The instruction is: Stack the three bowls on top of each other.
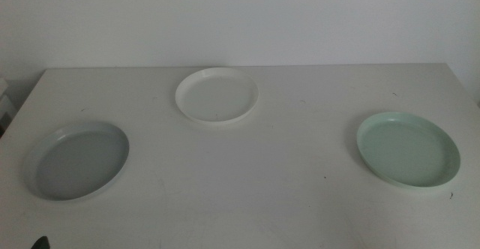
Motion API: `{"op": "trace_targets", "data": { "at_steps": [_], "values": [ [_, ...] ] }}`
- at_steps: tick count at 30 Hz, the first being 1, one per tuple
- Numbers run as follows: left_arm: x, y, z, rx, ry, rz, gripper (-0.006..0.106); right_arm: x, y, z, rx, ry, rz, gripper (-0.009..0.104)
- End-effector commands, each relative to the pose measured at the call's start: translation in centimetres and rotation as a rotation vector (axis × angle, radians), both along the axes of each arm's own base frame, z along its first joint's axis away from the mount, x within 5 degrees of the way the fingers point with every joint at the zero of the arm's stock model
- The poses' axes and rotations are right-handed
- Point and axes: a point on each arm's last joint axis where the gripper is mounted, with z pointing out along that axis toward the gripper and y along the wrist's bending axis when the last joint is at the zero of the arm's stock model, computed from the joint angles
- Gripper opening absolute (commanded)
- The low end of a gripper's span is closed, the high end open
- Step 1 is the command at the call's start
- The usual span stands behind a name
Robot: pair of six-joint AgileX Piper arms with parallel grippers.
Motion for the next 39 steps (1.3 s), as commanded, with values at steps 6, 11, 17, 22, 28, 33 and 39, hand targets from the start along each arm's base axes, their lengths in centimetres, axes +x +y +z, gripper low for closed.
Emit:
{"op": "trace_targets", "data": {
  "at_steps": [6, 11, 17, 22, 28, 33, 39],
  "values": [
    [0.0, 0.0, 0.7, -0.017, -0.067, 0.006, 0.105, 0.1, -0.1, 0.8, -0.009, -0.067, -0.013, 0.045],
    [0.0, 0.3, 0.6, -0.051, -0.064, 0.064, 0.105, 0.1, -0.1, 0.8, -0.009, -0.067, -0.013, 0.045],
    [0.0, 0.3, 0.7, -0.052, -0.065, 0.077, 0.105, 0.1, -0.1, 0.8, -0.009, -0.067, -0.013, 0.045],
    [0.4, 0.3, 2.0, -0.070, -0.040, 0.077, 0.105, 0.1, -0.1, 0.8, -0.009, -0.067, -0.013, 0.045],
    [1.8, 0.3, 5.8, -0.075, -0.013, 0.077, 0.105, 0.1, -0.1, 0.8, -0.009, -0.067, -0.013, 0.045],
    [3.6, 0.4, 9.7, -0.075, -0.005, 0.077, 0.105, 0.1, -0.1, 0.8, -0.009, -0.067, -0.013, 0.045],
    [5.7, 0.4, 14.4, -0.074, 0.092, 0.073, 0.105, 0.1, -0.1, 0.8, -0.009, -0.067, -0.013, 0.045]
  ]
}}
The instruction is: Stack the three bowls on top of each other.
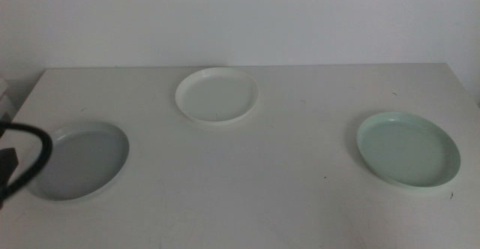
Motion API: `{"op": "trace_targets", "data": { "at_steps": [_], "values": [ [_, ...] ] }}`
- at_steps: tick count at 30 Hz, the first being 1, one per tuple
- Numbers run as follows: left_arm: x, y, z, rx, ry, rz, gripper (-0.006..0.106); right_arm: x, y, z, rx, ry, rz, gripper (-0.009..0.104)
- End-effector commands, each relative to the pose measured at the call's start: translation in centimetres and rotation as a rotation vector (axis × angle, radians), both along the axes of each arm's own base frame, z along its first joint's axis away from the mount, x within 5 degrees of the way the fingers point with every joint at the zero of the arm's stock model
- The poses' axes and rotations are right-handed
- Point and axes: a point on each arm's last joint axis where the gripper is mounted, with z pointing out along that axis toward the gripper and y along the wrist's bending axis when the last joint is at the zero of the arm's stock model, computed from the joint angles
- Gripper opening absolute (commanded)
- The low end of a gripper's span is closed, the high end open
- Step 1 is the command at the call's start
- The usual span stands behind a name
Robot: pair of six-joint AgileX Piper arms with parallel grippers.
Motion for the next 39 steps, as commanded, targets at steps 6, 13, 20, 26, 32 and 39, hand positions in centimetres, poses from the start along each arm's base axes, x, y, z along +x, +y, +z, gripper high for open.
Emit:
{"op": "trace_targets", "data": {
  "at_steps": [6, 13, 20, 26, 32, 39],
  "values": [
    [2.5, 0.0, 6.7, -0.027, 0.077, -0.003, 0.105, 0.1, -0.1, 0.8, -0.009, -0.067, -0.013, 0.045],
    [5.0, 0.0, 10.7, -0.028, 0.199, -0.011, 0.105, 0.1, -0.1, 0.8, -0.009, -0.067, -0.013, 0.045],
    [9.1, 0.1, 11.1, -0.032, 0.337, -0.014, 0.105, 0.1, -0.1, 0.8, -0.009, -0.067, -0.013, 0.045],
    [12.2, -0.1, 9.1, -0.062, 0.442, -0.024, 0.105, 0.1, -0.1, 0.8, -0.009, -0.067, -0.013, 0.045],
    [14.8, 0.0, 6.7, -0.068, 0.538, -0.022, 0.105, 0.1, -0.1, 0.8, -0.009, -0.067, -0.013, 0.045],
    [16.9, 0.7, 3.9, 0.019, 0.663, -0.004, 0.105, 0.1, -0.1, 0.8, -0.009, -0.067, -0.013, 0.045]
  ]
}}
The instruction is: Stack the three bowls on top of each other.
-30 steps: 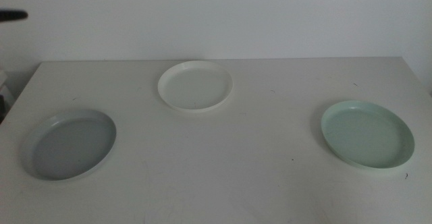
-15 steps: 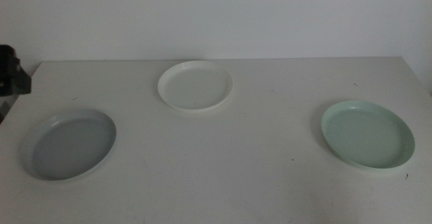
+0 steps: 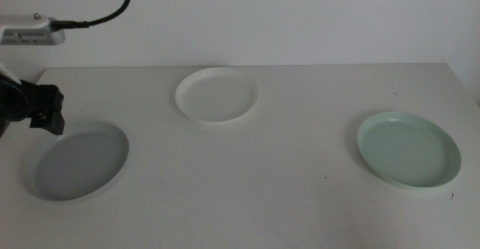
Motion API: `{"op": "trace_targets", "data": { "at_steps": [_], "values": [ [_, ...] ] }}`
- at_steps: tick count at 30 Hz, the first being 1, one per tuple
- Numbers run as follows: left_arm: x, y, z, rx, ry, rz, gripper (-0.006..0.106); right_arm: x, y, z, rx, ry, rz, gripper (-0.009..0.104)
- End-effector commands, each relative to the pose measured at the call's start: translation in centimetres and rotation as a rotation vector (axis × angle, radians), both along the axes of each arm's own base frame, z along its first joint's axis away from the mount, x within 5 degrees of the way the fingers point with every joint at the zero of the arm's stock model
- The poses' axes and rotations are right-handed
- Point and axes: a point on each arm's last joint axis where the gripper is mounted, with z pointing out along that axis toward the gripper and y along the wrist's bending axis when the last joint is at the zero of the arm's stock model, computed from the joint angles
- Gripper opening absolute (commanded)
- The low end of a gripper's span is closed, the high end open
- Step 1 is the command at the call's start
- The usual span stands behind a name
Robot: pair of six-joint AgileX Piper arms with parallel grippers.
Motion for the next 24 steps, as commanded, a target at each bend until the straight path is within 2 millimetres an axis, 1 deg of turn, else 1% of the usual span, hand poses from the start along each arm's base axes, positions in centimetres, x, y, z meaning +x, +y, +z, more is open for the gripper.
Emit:
{"op": "trace_targets", "data": {
  "at_steps": [1, 4, 9, 14, 19, 24],
  "values": [
    [0.6, 0.6, 1.0, 0.043, -0.055, 0.007, 0.105, 0.1, -0.1, 0.8, -0.009, -0.067, -0.013, 0.045],
    [1.1, 1.9, 0.3, 0.049, -0.042, 0.023, 0.105, 0.1, -0.1, 0.8, -0.009, -0.067, -0.013, 0.045],
    [2.1, 4.9, -0.6, 0.034, -0.032, 0.055, 0.105, 0.1, -0.1, 0.8, -0.009, -0.067, -0.013, 0.045],
    [4.0, 7.6, -1.7, 0.008, -0.023, 0.056, 0.105, 0.1, -0.1, 0.8, -0.009, -0.067, -0.013, 0.045],
    [6.8, 9.3, -3.9, 0.017, 0.003, -0.009, 0.105, 0.1, -0.1, 0.8, -0.009, -0.067, -0.013, 0.045],
    [9.3, 10.3, -6.9, 0.041, 0.038, -0.074, 0.105, 0.1, -0.1, 0.8, -0.009, -0.067, -0.013, 0.045]
  ]
}}
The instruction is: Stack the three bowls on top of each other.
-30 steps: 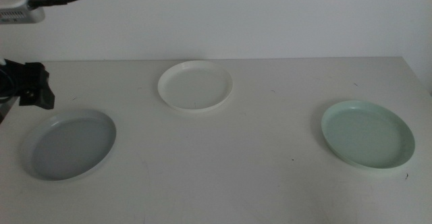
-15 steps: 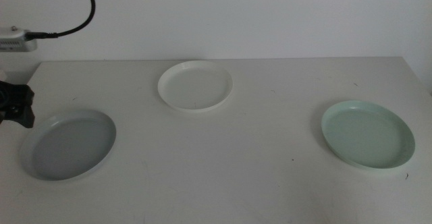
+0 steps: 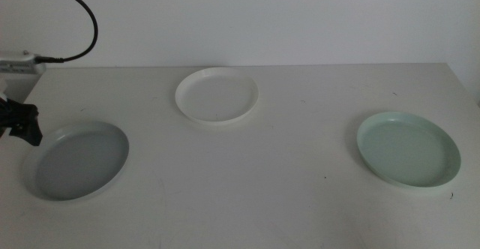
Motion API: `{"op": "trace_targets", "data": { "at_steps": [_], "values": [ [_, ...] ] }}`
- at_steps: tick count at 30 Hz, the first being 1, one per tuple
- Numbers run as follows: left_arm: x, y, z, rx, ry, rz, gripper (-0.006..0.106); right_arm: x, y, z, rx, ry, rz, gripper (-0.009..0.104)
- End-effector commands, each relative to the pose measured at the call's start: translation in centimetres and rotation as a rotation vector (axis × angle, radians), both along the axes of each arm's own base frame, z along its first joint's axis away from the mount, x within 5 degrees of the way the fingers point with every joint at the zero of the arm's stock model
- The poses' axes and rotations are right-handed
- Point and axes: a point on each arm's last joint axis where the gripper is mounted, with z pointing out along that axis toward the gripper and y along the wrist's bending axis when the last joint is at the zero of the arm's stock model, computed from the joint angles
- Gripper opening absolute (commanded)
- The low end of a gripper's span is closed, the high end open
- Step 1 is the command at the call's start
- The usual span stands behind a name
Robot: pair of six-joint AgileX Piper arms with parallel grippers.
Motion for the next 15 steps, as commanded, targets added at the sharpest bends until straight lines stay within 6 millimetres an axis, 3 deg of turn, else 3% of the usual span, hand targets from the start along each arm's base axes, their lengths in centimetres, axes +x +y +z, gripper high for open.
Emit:
{"op": "trace_targets", "data": {
  "at_steps": [1, 10, 15],
  "values": [
    [1.2, 0.4, 1.0, 0.022, -0.085, -0.018, 0.105, 0.1, -0.1, 0.8, -0.009, -0.067, -0.013, 0.045],
    [3.6, 1.2, -5.1, -0.011, 0.006, -0.017, 0.105, 0.1, -0.1, 0.8, -0.009, -0.067, -0.013, 0.045],
    [3.8, 1.3, -6.7, -0.021, 0.040, -0.017, 0.100, 0.1, -0.1, 0.8, -0.009, -0.067, -0.013, 0.045]
  ]
}}
